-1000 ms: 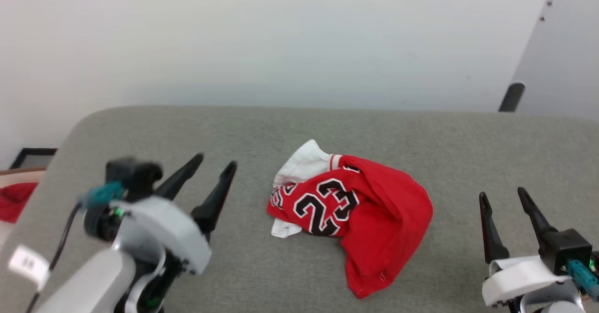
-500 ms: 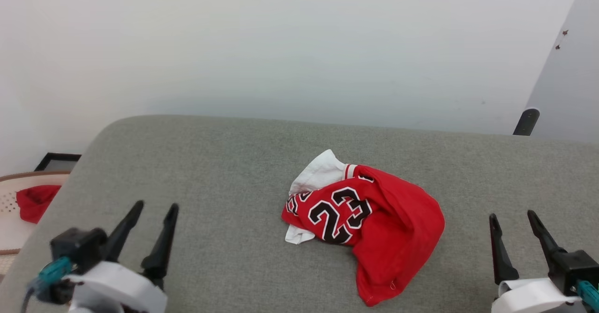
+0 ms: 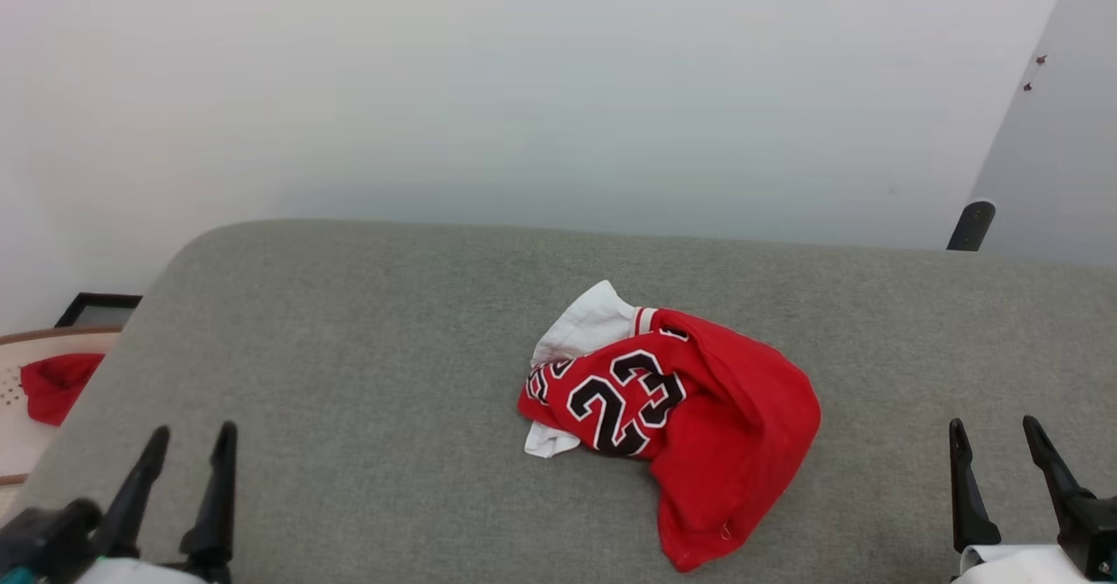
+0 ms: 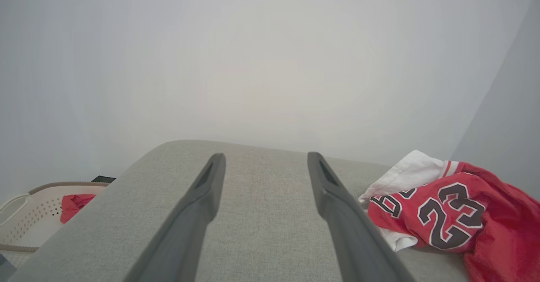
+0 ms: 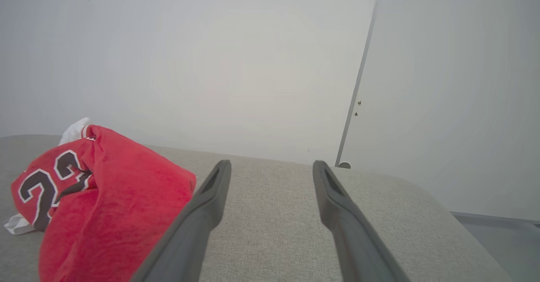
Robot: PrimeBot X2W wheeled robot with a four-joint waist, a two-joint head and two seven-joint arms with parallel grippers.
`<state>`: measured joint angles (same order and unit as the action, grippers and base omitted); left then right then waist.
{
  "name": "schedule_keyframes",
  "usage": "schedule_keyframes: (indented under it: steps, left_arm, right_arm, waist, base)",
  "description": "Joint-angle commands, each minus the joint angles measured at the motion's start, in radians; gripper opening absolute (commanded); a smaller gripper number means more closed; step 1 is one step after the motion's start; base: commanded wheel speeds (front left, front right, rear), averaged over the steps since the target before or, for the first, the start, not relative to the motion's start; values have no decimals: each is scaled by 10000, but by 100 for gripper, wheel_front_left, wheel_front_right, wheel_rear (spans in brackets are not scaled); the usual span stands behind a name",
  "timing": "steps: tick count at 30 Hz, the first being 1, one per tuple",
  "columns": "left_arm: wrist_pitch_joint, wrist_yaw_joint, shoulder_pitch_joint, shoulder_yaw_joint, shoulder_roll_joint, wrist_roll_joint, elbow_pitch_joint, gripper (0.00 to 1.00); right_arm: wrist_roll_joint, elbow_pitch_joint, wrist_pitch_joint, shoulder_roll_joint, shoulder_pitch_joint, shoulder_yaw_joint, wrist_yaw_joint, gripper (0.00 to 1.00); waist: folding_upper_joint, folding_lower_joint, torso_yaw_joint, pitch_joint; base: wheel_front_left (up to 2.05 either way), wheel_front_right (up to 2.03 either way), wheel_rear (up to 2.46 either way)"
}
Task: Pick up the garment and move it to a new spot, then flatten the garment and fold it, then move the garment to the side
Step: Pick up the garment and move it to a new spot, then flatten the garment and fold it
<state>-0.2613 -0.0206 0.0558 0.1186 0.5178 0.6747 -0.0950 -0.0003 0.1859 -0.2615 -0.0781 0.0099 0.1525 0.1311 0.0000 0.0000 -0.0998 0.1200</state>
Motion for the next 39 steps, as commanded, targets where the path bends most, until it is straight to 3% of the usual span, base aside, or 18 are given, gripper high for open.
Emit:
schedule_keyframes:
  steps: [1,11,26,31,39]
  left_arm:
    - [-40,-219,237,-376,-217,-221,-45,100]
    - [-42,-948,516,-1124,-696,-714,-337,100]
    - [77,-1104,267,-955,-621,-276,-583,100]
    - [949,-1095,-405,-690,-449,211,-255,100]
    - [3358,-1025,-1924,-202,9,1161,487,100]
  right_arm:
    - [-28,-50,-47,44,72,40,-6,100]
    - [-162,-117,-48,91,95,136,-6,100]
    - [-234,-171,-49,101,54,100,-6,100]
    - [-317,-162,-49,41,-234,-110,-6,100]
    - [-318,-165,-49,62,-636,-537,-6,100]
  waist:
    - [0,0,56,-20]
    - [0,0,192,-87]
    - [0,0,252,-246]
    - [0,0,357,-499]
    - [0,0,708,-956]
  base:
    - [0,0,0]
    - [0,0,0]
    - [0,0,0]
    - [0,0,0]
    - [0,0,0]
